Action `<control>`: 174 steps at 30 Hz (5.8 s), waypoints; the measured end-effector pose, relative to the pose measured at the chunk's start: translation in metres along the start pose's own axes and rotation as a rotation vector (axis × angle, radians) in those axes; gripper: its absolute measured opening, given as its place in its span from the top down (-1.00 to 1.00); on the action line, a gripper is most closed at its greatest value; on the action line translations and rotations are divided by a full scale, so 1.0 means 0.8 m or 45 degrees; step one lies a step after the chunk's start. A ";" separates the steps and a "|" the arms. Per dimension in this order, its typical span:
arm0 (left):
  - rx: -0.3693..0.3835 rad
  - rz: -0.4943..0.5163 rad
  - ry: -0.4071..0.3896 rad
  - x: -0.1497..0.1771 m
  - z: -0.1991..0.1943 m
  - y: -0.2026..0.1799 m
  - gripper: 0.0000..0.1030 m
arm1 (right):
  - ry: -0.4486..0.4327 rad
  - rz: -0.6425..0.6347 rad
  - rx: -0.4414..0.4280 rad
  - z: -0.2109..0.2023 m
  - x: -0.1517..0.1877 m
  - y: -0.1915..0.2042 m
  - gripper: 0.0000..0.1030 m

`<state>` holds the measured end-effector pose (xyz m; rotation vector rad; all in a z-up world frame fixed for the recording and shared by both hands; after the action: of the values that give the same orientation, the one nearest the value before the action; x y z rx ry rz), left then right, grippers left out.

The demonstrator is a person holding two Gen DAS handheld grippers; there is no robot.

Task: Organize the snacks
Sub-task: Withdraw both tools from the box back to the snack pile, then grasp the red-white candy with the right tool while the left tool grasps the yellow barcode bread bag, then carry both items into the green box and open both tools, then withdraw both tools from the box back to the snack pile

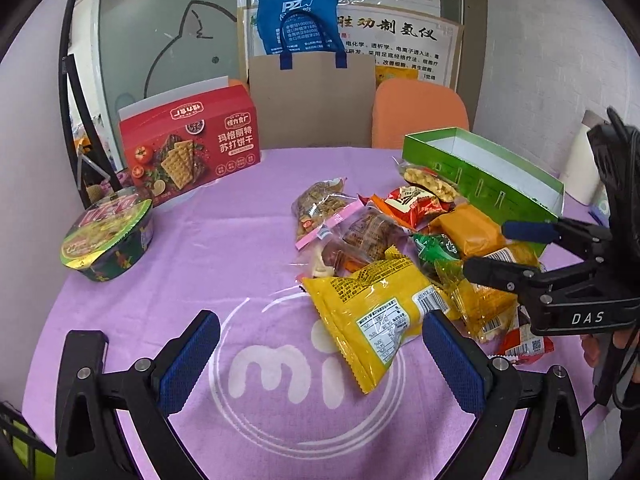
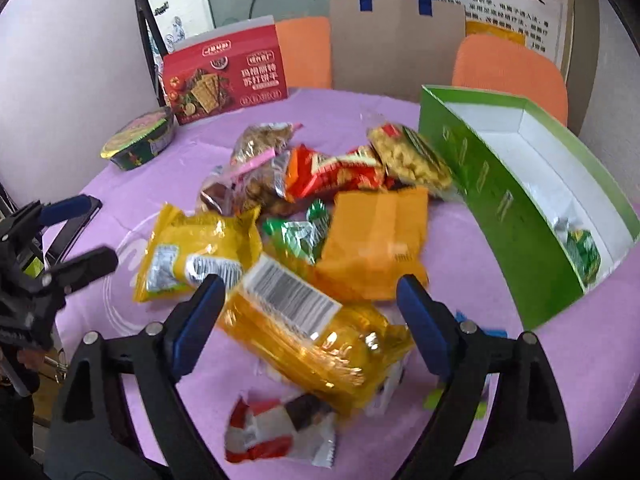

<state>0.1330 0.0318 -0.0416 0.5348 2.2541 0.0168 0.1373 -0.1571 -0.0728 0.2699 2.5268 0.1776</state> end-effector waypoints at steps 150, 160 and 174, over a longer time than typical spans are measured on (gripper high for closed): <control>0.261 0.086 -0.033 -0.274 0.174 -0.191 -1.00 | -0.496 0.386 0.238 -0.107 -0.146 -0.260 -0.75; 0.172 0.086 -0.036 -0.242 0.107 -0.175 -0.99 | -0.467 0.426 0.192 -0.157 -0.122 -0.214 -0.94; -0.028 0.061 0.026 -0.125 0.038 -0.142 -1.00 | -0.355 0.331 0.191 -0.154 -0.037 -0.139 -0.98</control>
<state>0.1715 -0.1146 -0.0122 0.5794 2.2577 0.0712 0.0736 -0.2799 0.0237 0.6388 2.2240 0.0469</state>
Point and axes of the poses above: each gripper's, at about its wrist camera, not at the fingertips, and z roughly the way its jaws point, y to its left, x to its underside, the point moved 7 cm from there along z, roughly the way its jaws point, and after that the axes turned 15 degrees about z, right-handed, at the moved point
